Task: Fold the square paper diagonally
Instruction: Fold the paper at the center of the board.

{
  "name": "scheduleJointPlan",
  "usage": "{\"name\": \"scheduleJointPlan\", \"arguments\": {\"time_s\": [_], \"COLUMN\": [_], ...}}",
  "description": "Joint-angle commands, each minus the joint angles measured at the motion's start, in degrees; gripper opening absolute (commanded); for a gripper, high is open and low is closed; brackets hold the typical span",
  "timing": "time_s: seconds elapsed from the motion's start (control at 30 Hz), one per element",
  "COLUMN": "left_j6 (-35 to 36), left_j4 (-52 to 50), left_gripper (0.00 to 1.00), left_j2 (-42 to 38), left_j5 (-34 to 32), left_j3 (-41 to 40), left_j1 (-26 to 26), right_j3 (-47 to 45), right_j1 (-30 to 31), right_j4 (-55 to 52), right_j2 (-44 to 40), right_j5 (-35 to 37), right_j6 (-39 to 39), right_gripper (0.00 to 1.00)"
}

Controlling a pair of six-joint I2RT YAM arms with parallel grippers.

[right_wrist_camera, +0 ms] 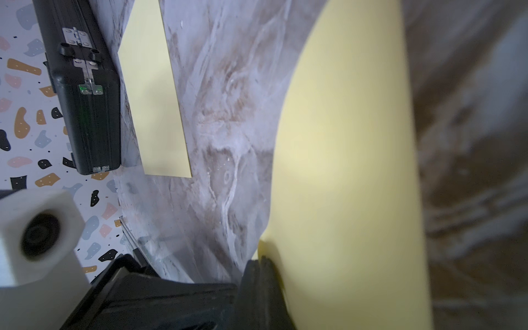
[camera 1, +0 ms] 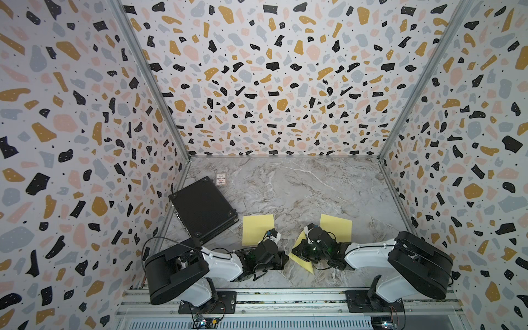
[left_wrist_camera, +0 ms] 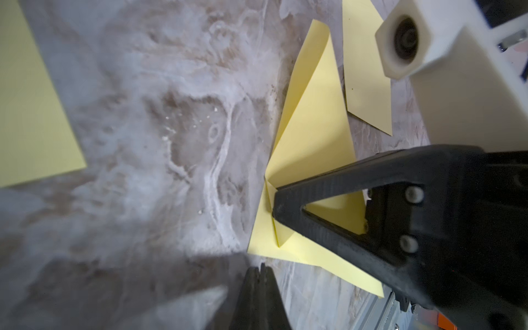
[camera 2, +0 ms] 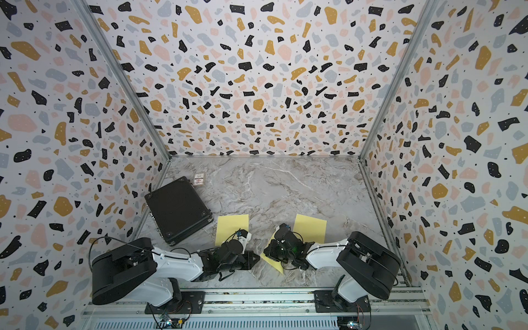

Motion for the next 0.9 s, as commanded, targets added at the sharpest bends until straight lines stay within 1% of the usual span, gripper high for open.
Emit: {"name": "scheduleJointPlan", "arguments": {"time_s": [0.0, 0.13, 0.3, 0.43, 0.87], "left_j6": [-0.9, -1.6, -1.2, 0.7, 1.2], "left_j4": [4.4, 7.5, 7.2, 4.0, 6.7], "left_gripper": [0.00, 0.00, 0.00, 0.00, 0.00], "left_j2": [1.7, 2.8, 2.8, 3.0, 4.6], "left_j5": [1.3, 1.8, 2.0, 3.6, 5.3], "left_j3": [0.7, -0.7, -0.6, 1.7, 2.2], "left_j1": [0.7, 1.5, 2.5, 2.5, 2.4], "right_j3": [0.3, 0.3, 0.5, 0.5, 0.7], "right_j1": [0.2, 0.2, 0.2, 0.2, 0.2], "right_j4": [-6.2, -6.9, -7.4, -7.6, -8.1], "right_j2": [-0.8, -1.4, -1.7, -1.8, -2.2], "right_j5": [1.3, 1.7, 1.9, 1.8, 1.8], "right_j6": [-0.8, -0.7, -0.8, -0.9, -0.8], "right_gripper": [0.00, 0.00, 0.00, 0.00, 0.00]}}
